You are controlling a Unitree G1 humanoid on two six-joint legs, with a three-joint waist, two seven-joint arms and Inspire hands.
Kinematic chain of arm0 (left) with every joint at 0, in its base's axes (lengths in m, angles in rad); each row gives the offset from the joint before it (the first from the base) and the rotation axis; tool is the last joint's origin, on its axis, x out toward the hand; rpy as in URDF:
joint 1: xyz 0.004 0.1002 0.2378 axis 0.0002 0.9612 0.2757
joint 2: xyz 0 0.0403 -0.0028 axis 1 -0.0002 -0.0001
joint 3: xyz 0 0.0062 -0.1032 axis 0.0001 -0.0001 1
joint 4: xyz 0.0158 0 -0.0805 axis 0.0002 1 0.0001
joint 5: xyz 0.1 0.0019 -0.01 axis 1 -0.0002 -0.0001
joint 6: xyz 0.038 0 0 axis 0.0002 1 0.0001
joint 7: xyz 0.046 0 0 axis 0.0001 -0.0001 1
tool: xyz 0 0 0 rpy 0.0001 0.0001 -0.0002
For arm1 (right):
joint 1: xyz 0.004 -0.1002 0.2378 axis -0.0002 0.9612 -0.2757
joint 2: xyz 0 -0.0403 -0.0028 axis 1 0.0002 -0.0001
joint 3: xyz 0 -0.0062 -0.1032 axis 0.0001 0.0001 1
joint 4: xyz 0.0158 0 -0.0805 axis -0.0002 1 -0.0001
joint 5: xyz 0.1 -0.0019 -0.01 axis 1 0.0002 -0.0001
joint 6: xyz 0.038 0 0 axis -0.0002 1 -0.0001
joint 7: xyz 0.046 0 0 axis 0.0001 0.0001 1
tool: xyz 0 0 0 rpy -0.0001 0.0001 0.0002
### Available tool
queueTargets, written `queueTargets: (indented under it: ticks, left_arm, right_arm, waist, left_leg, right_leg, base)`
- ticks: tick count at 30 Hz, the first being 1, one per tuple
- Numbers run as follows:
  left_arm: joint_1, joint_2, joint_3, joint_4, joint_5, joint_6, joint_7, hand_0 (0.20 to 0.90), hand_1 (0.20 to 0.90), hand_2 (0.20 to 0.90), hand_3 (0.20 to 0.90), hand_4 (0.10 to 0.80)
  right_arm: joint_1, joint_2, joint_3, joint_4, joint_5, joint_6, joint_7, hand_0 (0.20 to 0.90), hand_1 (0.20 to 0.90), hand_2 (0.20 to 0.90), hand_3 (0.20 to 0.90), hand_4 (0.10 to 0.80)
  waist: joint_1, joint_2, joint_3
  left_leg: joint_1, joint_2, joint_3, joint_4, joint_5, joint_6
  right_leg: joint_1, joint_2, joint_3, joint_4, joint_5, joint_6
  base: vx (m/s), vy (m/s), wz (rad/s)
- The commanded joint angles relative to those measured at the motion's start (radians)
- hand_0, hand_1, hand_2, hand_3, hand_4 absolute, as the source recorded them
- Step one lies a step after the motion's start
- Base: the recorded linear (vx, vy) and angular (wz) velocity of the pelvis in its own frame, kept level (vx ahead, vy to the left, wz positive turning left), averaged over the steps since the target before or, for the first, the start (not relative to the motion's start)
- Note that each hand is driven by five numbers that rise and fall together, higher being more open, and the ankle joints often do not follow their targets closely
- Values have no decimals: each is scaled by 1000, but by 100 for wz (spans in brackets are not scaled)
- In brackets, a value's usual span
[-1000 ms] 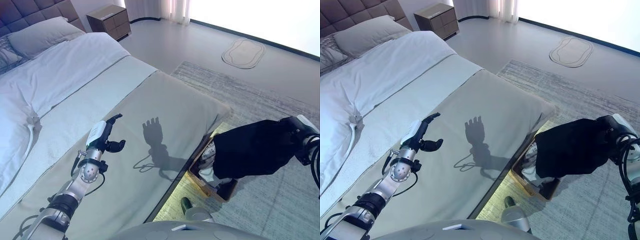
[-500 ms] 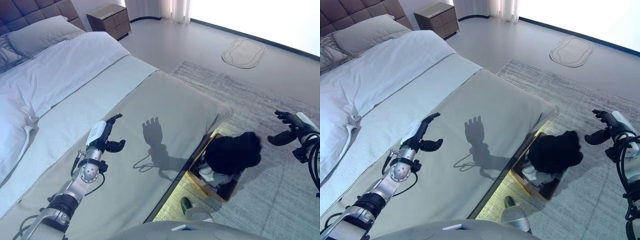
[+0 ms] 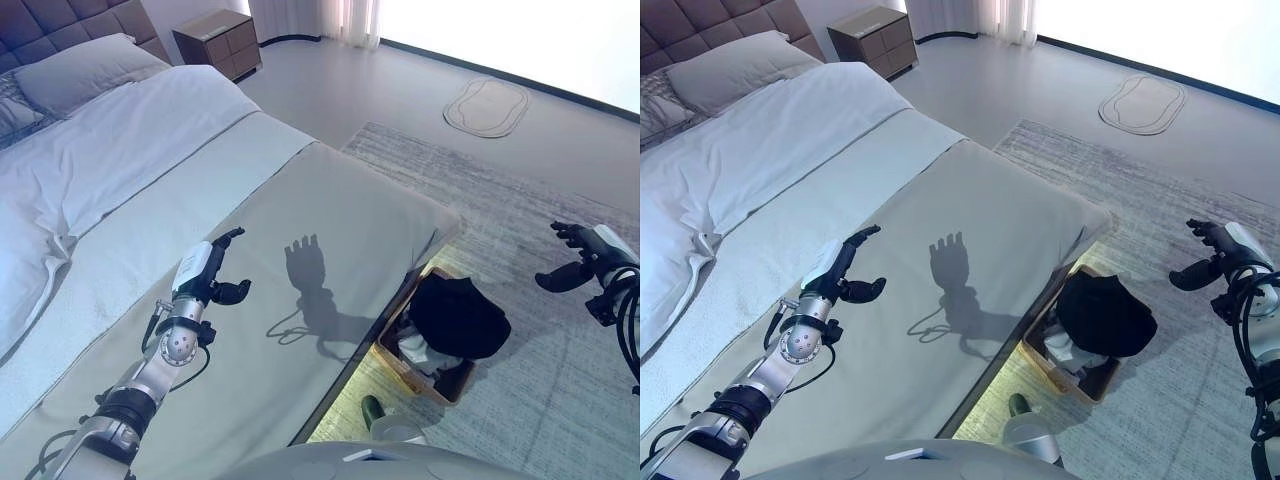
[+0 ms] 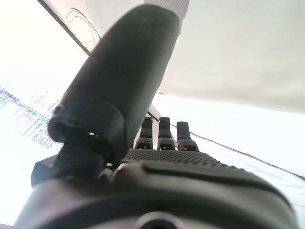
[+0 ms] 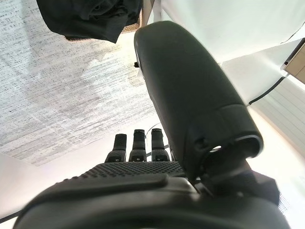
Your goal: Pick up the clothes from the bed and place them into the basket
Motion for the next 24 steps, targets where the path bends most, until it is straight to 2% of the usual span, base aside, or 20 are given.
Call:
queueTargets:
  ticks: [1,7,16,21,24]
  left_arm:
    - [-84,46,9,-49,-16,-39,63,900,900,900,900,800]
    - [-78,35,11,-45,-8,-32,68,900,900,900,900,800]
    - [-62,-5,27,-7,14,-21,76,900,900,900,900,800]
    - [-36,-55,23,21,47,-3,71,900,900,900,900,800]
    - [-11,-69,29,4,49,-6,80,900,900,900,900,800]
  right_arm:
    - [-137,-32,-26,-34,3,-64,-74,900,900,900,900,800]
    - [-158,-13,-2,-83,-15,-82,-64,900,900,900,900,800]
    - [-162,65,44,-151,4,-112,-71,900,900,900,900,800]
    - [-114,214,84,-144,18,-158,-131,900,900,900,900,800]
    - [-71,272,110,-159,-13,-182,-160,900,900,900,900,800]
  waist:
    - [22,-28,-67]
    - [35,-29,-70]
    - [69,-34,-69]
    - [118,-36,-51]
    - [139,-36,-40]
  left_leg:
    - [-9,-23,-41,51,-86,34]
    - [-14,-23,-49,58,-84,31]
    - [-15,-28,-85,52,-71,28]
    - [-24,-36,-130,46,-61,29]
    - [-28,-39,-148,50,-58,28]
  right_leg:
    - [-47,28,-51,89,-18,10]
    - [-43,24,-68,95,-25,6]
    - [-25,17,-104,95,-34,1]
    - [-12,9,-136,87,-37,-2]
    - [-3,1,-155,79,-36,-3]
  base:
    - [0,0,0]
    - [1,4,1]
    - [19,11,15]
    - [16,4,17]
    - [27,9,28]
